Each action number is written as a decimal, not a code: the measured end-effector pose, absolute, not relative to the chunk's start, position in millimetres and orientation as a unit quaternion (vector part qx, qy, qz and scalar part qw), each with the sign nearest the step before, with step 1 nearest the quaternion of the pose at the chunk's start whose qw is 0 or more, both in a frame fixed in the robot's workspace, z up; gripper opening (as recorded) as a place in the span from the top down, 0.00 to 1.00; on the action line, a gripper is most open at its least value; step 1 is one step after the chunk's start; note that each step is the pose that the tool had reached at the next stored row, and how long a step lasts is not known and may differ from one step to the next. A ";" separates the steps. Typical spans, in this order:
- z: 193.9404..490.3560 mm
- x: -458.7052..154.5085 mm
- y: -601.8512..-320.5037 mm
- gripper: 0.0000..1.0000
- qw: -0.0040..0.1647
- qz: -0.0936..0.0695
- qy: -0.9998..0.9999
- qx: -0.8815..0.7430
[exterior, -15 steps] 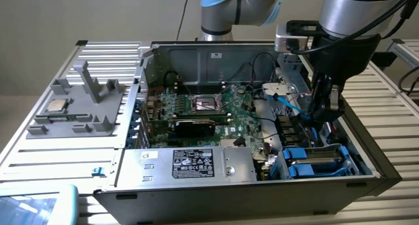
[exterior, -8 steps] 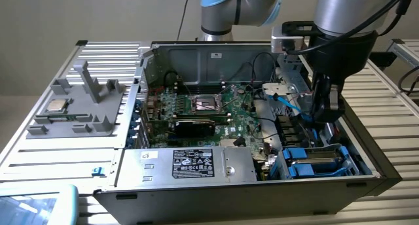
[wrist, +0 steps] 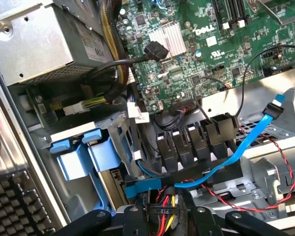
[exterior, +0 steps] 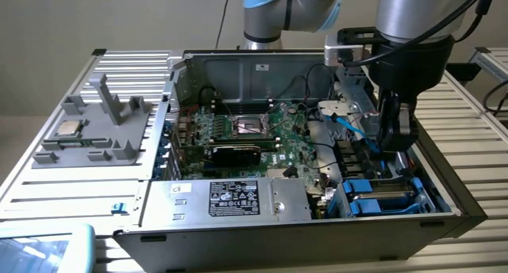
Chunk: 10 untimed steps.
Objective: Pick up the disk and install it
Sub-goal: 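Insert the first disk wire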
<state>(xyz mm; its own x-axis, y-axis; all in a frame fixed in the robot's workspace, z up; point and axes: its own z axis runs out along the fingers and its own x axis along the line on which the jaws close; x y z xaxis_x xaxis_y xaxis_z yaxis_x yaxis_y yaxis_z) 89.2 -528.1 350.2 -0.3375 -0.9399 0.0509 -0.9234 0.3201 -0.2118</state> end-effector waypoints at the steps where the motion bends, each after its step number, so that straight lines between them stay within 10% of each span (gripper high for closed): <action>1: 350.2 88.8 -528.3 0.65 0.040 -0.103 0.812 -0.574; 10: 348.5 86.4 -530.2 0.65 0.037 -0.110 0.813 -0.570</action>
<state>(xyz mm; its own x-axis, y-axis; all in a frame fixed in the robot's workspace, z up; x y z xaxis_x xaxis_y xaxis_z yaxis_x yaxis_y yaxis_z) 86.4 -530.2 348.5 -0.3469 -0.9356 0.0659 -0.9193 0.3253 -0.2215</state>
